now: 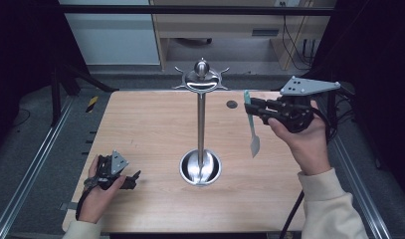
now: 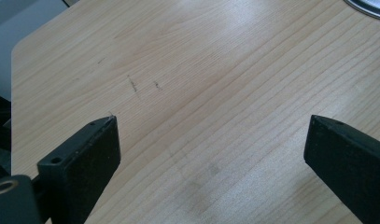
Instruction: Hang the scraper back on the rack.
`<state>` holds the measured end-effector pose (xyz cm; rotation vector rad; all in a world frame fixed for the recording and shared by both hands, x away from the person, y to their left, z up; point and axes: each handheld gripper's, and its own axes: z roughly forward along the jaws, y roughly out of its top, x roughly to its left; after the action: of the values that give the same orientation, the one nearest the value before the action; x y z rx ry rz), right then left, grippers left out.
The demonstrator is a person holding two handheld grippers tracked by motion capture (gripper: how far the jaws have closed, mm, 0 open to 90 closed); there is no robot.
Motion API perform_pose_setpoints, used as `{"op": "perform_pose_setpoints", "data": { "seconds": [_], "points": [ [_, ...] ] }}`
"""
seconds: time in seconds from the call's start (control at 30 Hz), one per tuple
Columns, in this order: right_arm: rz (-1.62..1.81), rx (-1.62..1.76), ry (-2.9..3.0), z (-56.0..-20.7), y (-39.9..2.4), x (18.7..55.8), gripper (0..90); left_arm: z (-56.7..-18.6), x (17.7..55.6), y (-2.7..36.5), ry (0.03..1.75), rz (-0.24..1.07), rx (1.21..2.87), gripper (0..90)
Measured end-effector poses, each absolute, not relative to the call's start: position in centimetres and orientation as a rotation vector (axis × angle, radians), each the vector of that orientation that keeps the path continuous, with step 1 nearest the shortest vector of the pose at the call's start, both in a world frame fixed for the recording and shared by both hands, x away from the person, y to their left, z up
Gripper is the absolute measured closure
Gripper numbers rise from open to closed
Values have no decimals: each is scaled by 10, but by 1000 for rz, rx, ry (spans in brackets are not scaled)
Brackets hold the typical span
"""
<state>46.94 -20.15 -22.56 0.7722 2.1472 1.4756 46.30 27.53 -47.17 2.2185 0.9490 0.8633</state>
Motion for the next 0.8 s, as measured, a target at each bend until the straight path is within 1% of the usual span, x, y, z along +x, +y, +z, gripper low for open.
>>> {"op": "perform_pose_setpoints", "data": {
  "seconds": [0.8],
  "points": [
    [1567, 706, 2133, -217, -193, 463, 744, -472, 463, 275, 947, 864, 2219, 35]
  ]
}}
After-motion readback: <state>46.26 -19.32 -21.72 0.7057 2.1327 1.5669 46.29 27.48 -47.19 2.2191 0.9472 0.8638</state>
